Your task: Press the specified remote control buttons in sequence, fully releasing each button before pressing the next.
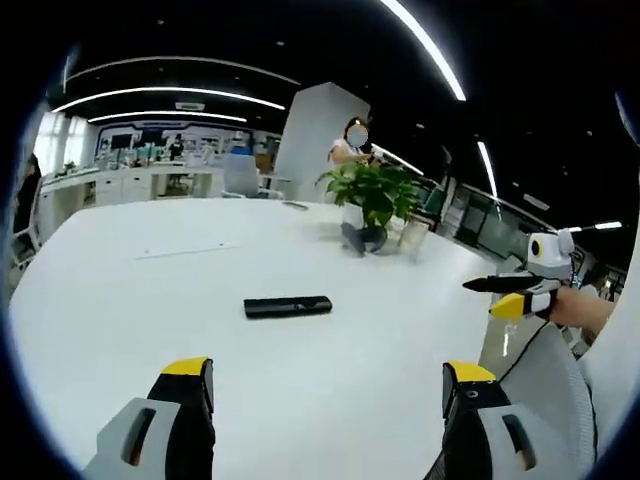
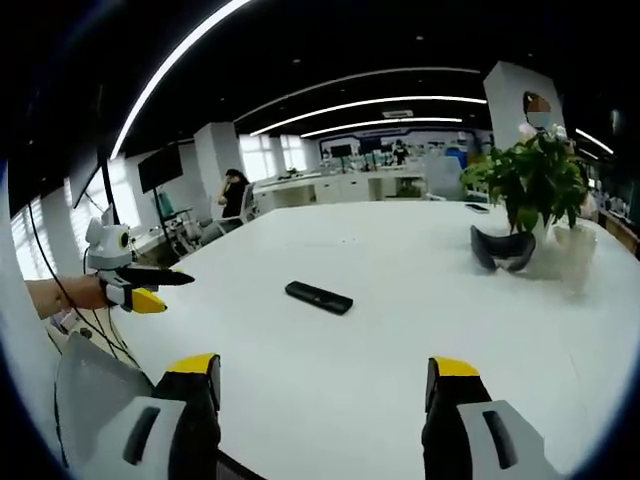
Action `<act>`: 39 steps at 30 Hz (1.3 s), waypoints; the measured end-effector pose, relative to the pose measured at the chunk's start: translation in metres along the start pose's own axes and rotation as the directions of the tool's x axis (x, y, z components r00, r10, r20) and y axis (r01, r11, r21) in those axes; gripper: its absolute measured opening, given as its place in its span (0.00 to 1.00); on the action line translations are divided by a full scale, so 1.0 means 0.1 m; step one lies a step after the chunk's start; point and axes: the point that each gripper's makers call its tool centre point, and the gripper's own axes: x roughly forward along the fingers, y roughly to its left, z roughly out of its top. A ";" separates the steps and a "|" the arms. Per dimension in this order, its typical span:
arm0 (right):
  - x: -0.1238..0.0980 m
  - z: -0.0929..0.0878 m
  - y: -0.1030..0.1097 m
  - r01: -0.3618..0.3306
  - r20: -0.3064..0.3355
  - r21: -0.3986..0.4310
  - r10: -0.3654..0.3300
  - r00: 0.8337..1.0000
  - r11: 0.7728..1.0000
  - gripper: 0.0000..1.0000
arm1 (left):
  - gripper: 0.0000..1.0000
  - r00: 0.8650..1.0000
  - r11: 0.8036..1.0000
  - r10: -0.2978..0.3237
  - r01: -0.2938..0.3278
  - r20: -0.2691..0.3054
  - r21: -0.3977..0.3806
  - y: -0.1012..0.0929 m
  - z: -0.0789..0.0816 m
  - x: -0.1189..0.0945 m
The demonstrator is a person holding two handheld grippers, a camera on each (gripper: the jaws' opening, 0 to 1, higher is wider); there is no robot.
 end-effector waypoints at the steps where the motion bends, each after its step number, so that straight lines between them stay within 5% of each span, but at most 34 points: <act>1: 0.00 -0.02 0.00 -0.003 -0.011 0.000 0.003 1.000 1.000 0.83 | 0.98 1.000 1.000 -0.012 0.012 -0.018 0.010 0.01 -0.02 0.03; 4: 0.01 -0.08 0.03 -0.018 -0.033 0.000 0.018 0.999 1.000 0.81 | 0.98 0.995 0.997 -0.034 0.041 -0.097 0.072 0.06 -0.08 0.13; 9: 0.03 -0.13 0.06 -0.030 -0.061 -0.025 0.028 0.998 0.999 0.79 | 0.99 0.960 0.973 -0.061 0.118 -0.272 0.200 0.11 -0.24 0.35; 13: 0.04 -0.16 0.11 -0.050 -0.085 -0.059 0.045 0.995 0.997 0.75 | 0.98 0.915 0.942 -0.101 0.214 -0.392 0.258 0.12 -0.34 0.51; 18: 0.06 -0.26 0.17 -0.075 -0.130 -0.087 0.063 0.990 0.993 0.73 | 0.96 0.823 0.877 -0.103 0.340 -0.559 0.339 0.25 -0.43 0.61; 21: 0.06 -0.28 0.18 -0.081 -0.140 -0.089 0.068 0.988 0.993 0.72 | 0.96 0.803 0.867 -0.096 0.358 -0.588 0.348 0.35 -0.36 0.71; 32: 0.03 -0.32 0.12 -0.082 -0.168 -0.093 0.066 0.984 0.992 0.62 | 0.91 0.707 0.738 0.034 0.459 -0.706 0.495 0.72 -0.16 1.11; 39: 0.01 -0.38 0.06 -0.076 -0.191 -0.089 0.058 0.980 0.993 0.53 | 0.77 0.690 0.699 0.057 0.489 -0.722 0.523 0.85 0.03 1.44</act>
